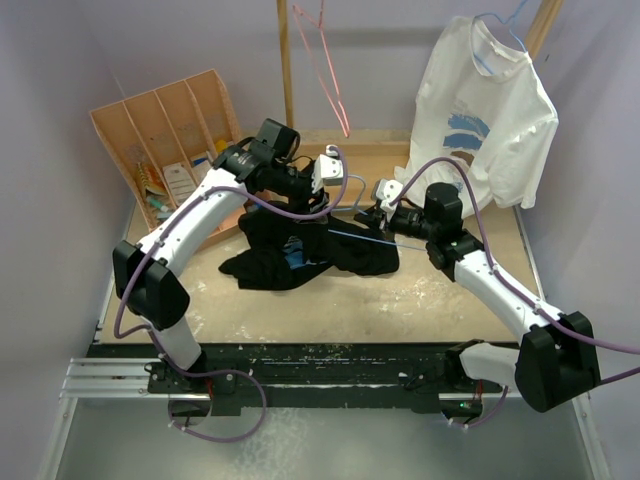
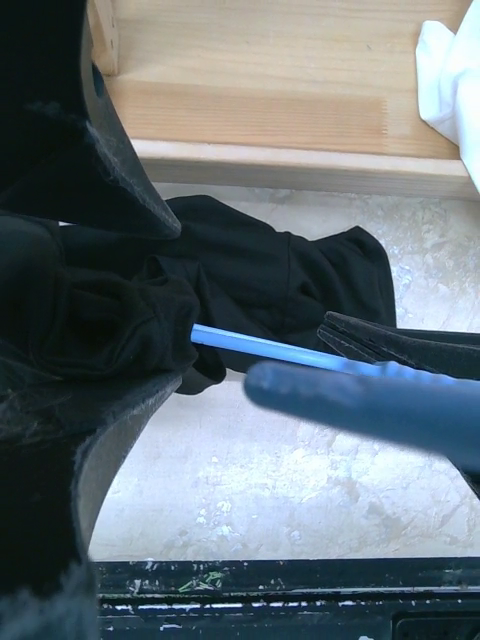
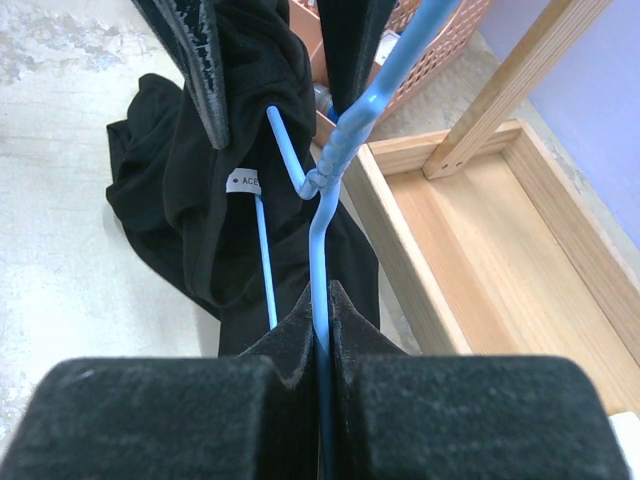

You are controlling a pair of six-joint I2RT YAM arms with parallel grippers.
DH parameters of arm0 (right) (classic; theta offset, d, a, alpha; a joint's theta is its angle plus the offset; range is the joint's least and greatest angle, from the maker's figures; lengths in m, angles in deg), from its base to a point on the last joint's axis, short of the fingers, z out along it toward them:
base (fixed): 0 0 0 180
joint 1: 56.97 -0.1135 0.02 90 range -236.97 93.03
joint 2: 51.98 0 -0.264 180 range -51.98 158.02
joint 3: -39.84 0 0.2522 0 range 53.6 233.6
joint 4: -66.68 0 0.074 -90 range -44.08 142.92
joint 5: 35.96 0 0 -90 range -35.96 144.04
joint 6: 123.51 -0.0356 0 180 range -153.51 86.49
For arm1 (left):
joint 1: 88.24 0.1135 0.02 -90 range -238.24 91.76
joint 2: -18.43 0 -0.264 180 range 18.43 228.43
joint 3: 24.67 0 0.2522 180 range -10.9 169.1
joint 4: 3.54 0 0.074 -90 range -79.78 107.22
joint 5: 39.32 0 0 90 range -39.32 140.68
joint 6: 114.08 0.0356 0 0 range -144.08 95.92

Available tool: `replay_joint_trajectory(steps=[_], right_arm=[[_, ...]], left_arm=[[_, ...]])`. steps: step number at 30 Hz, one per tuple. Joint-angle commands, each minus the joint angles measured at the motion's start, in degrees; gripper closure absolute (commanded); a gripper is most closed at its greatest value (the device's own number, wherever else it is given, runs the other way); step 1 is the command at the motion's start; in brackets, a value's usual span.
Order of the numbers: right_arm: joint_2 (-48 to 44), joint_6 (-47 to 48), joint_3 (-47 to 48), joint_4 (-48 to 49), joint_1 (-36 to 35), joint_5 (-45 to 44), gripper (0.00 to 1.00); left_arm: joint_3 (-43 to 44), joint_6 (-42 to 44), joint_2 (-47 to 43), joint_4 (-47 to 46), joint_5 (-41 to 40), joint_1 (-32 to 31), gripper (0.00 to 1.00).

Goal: Place the t-shirt on the hanger

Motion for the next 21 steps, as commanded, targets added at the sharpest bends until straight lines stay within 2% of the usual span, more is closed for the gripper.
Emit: replay_joint_trajectory(steps=[1, 5, 9, 13, 21], right_arm=[[-0.12, -0.18, 0.31, 4.38, -0.2, 1.25, 1.0], [0.27, -0.34, 0.24, 4.58, -0.14, 1.34, 1.0], [0.58, -0.23, 0.14, 4.63, -0.17, 1.34, 1.0], [1.02, -0.35, -0.08, 4.96, -0.18, 1.34, 1.0], [1.71, -0.47, 0.16, 5.32, -0.23, 1.31, 1.0]], left_arm=[[-0.04, 0.82, -3.48, -0.62, 2.21, 0.26, 0.45], [0.0, 0.87, -3.64, -0.43, 2.22, 0.28, 0.57], [0.52, 0.81, -3.65, -0.07, 2.27, 0.26, 0.62], [1.08, 0.77, -3.45, 0.48, 2.5, 0.26, 0.75], [2.08, -1.96, -2.33, -1.4, 5.46, 0.18, 0.77]])
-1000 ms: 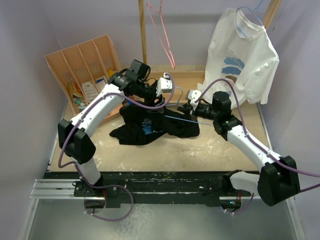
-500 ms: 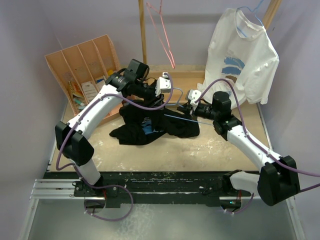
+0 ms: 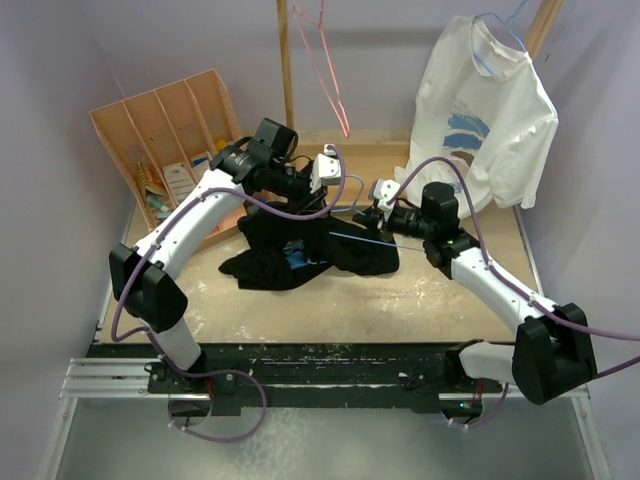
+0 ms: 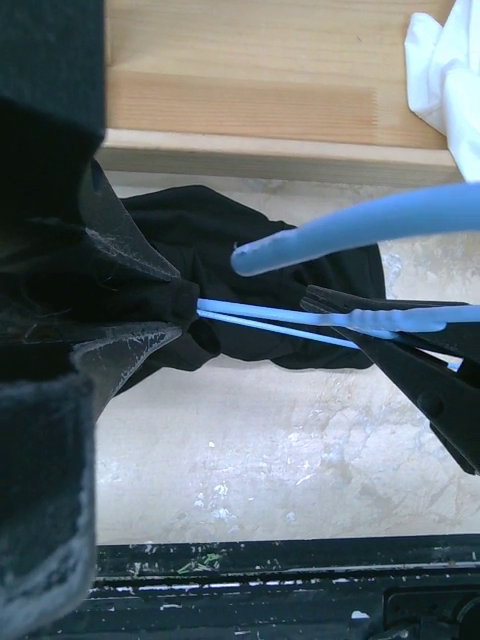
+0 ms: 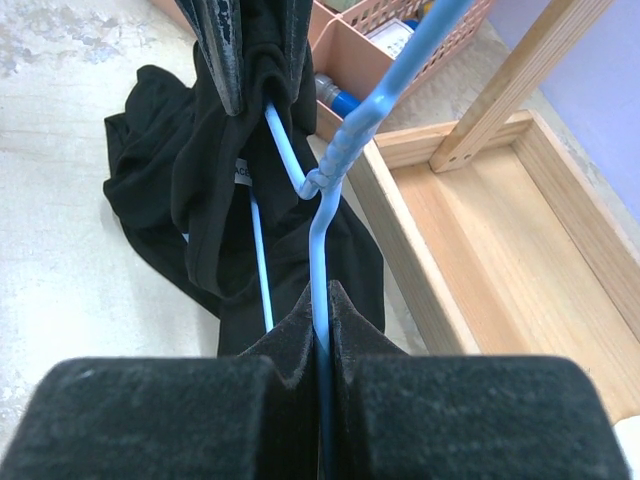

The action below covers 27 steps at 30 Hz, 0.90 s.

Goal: Place the t-shirt on the hanger

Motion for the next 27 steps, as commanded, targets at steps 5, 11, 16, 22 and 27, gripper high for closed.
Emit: replay_joint_trajectory(steps=[5, 11, 16, 22, 27], right_arm=[[-0.63, -0.49, 0.21, 3.9, -0.25, 1.03, 1.0], [-0.01, -1.52, -0.32, 5.98, -0.19, 1.9, 1.0], [0.37, -1.67, -0.43, 6.26, -0.2, 2.1, 1.0], [0.65, -1.55, -0.34, 6.27, -0.2, 1.97, 1.0], [1.83, -1.89, -0.43, 7.14, -0.23, 2.39, 1.0]], left_arm=[[3.77, -3.83, 0.94, -3.4, 6.34, 0.09, 0.77], [4.61, -5.78, 1.76, -5.89, 6.98, -0.52, 0.76], [4.67, -6.37, 2.24, -6.5, 7.32, -1.09, 0.8], [5.5, -6.66, 2.29, -6.13, 7.32, -1.5, 0.99], [5.99, -7.91, 1.83, -6.93, 7.8, -1.62, 1.0]])
